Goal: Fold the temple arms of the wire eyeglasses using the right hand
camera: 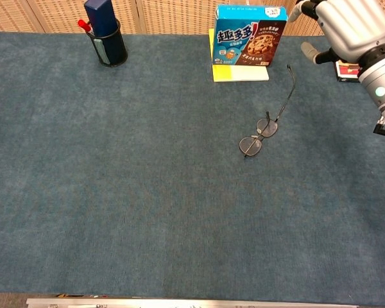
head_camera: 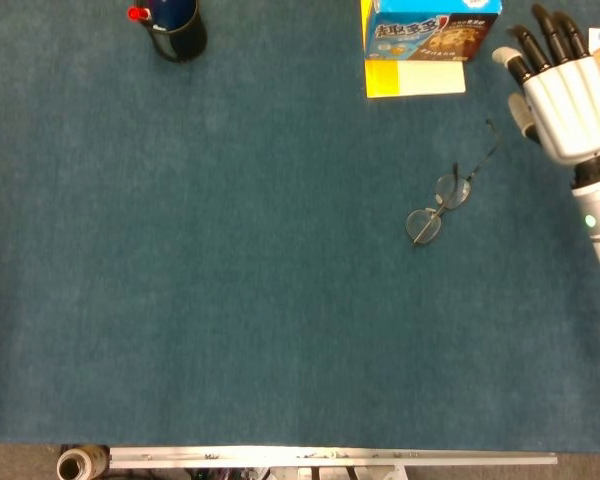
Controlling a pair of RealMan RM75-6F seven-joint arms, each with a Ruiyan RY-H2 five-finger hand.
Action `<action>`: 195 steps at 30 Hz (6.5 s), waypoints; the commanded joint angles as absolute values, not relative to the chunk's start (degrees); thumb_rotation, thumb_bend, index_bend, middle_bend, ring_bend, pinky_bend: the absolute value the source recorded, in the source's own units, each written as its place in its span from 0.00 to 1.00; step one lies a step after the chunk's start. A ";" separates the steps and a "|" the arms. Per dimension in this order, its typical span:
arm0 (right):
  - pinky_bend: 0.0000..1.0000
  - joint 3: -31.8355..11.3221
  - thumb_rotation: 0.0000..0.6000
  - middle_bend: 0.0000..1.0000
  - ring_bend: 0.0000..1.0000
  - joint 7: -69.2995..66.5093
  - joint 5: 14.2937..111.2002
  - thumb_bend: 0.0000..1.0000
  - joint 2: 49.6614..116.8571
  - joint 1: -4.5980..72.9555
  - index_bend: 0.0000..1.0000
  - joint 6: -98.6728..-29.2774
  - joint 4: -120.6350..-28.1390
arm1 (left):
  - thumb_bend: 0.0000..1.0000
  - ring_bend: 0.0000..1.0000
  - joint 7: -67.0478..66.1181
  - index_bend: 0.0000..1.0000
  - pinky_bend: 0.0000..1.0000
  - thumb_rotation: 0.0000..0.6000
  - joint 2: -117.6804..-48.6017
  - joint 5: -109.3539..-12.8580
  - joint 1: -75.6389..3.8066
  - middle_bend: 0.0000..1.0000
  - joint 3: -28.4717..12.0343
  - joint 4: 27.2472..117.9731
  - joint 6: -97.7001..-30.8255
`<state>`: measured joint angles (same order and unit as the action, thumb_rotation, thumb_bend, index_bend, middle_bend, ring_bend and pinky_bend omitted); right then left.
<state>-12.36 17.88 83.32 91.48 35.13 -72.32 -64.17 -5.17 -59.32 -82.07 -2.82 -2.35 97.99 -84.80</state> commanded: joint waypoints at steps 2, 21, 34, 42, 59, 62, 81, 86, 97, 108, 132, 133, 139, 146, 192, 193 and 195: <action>0.16 -11.91 1.00 0.25 0.08 17.02 83.27 0.33 92.81 35.56 0.34 -71.89 -62.46 | 0.10 0.23 -4.91 0.21 0.49 1.00 -59.24 -82.12 -2.76 0.19 -2.36 98.04 -84.92; 0.16 -10.67 1.00 0.25 0.08 14.98 82.76 0.31 95.29 35.67 0.34 -71.06 -57.92 | 0.10 0.23 -4.65 0.21 0.49 1.00 -59.18 -82.22 -2.78 0.19 -2.29 98.04 -84.81; 0.16 -9.77 1.00 0.25 0.08 14.31 84.08 0.15 95.08 35.21 0.34 -72.60 -59.35 | 0.10 0.23 -4.78 0.21 0.49 1.00 -59.19 -82.17 -2.80 0.19 -2.29 98.06 -84.78; 0.16 -9.17 1.00 0.25 0.08 14.02 84.51 0.09 95.12 34.98 0.34 -72.61 -59.86 | 0.10 0.23 -4.80 0.21 0.49 1.00 -59.20 -82.16 -2.81 0.19 -2.29 98.08 -84.78; 0.16 -7.63 1.00 0.25 0.08 12.62 86.53 0.03 96.25 34.90 0.34 -72.97 -59.78 | 0.10 0.23 -4.47 0.21 0.49 1.00 -59.06 -82.09 -2.84 0.19 -2.30 98.08 -84.66; 0.16 -7.45 1.00 0.25 0.08 12.48 86.78 0.03 96.32 34.88 0.34 -72.99 -59.90 | 0.10 0.23 -4.39 0.21 0.49 1.00 -59.04 -82.06 -2.83 0.19 -2.31 98.09 -84.66; 0.16 -4.58 1.00 0.25 0.08 12.75 89.18 0.03 97.45 33.90 0.34 -72.74 -59.92 | 0.10 0.23 -4.48 0.21 0.49 1.00 -59.01 -82.08 -2.82 0.20 -2.29 98.19 -84.69; 0.16 -3.97 1.00 0.25 0.08 12.68 89.59 0.03 97.99 33.66 0.34 -72.47 -59.36 | 0.10 0.23 -4.64 0.21 0.49 1.00 -58.98 -82.09 -2.81 0.20 -2.30 98.31 -84.74; 0.16 -3.01 1.00 0.25 0.08 12.62 90.33 0.03 99.26 33.40 0.34 -71.72 -57.99 | 0.10 0.23 -4.47 0.21 0.49 1.00 -58.97 -82.13 -2.80 0.21 -2.29 98.21 -84.77; 0.16 -2.42 1.00 0.25 0.08 12.01 90.67 0.03 100.63 33.14 0.34 -71.03 -56.34 | 0.10 0.23 -4.26 0.21 0.49 1.00 -58.86 -82.21 -2.72 0.21 -2.29 98.29 -84.90; 0.16 -4.22 1.00 0.25 0.08 12.77 90.09 0.03 100.41 33.83 0.34 -70.80 -58.16 | 0.10 0.23 -3.78 0.21 0.49 1.00 -58.74 -82.08 -2.85 0.22 -2.25 98.18 -84.47; 0.16 -4.17 1.00 0.25 0.08 12.78 90.04 0.03 100.64 33.86 0.34 -70.64 -57.93 | 0.10 0.23 -3.70 0.21 0.49 1.00 -58.74 -82.00 -2.88 0.22 -2.27 98.15 -84.39; 0.16 -3.84 1.00 0.25 0.08 12.16 89.78 0.03 102.41 33.92 0.34 -69.77 -56.13 | 0.10 0.23 -3.45 0.21 0.49 1.00 -58.66 -81.95 -2.84 0.22 -2.35 98.12 -84.50; 0.16 -3.37 1.00 0.25 0.08 11.20 89.66 0.03 104.16 33.78 0.34 -69.17 -53.66 | 0.10 0.23 -3.03 0.21 0.49 1.00 -58.45 -82.03 -2.70 0.22 -2.40 98.14 -84.79; 0.16 -3.69 1.00 0.25 0.08 25.07 77.23 0.08 66.62 16.58 0.34 -81.33 -97.93 | 0.10 0.23 -5.63 0.22 0.49 1.00 -59.62 -81.49 -3.63 0.22 -2.07 98.07 -82.87; 0.16 -3.51 1.00 0.25 0.08 24.75 77.03 0.08 66.33 16.02 0.34 -81.63 -98.33 | 0.10 0.23 -5.69 0.22 0.49 1.00 -59.65 -81.39 -3.67 0.22 -2.09 98.02 -82.78; 0.16 -3.02 1.00 0.25 0.08 23.83 77.19 0.08 65.92 14.71 0.34 -82.63 -98.86 | 0.10 0.23 -5.72 0.22 0.49 1.00 -59.84 -81.27 -3.73 0.22 -2.17 97.83 -82.75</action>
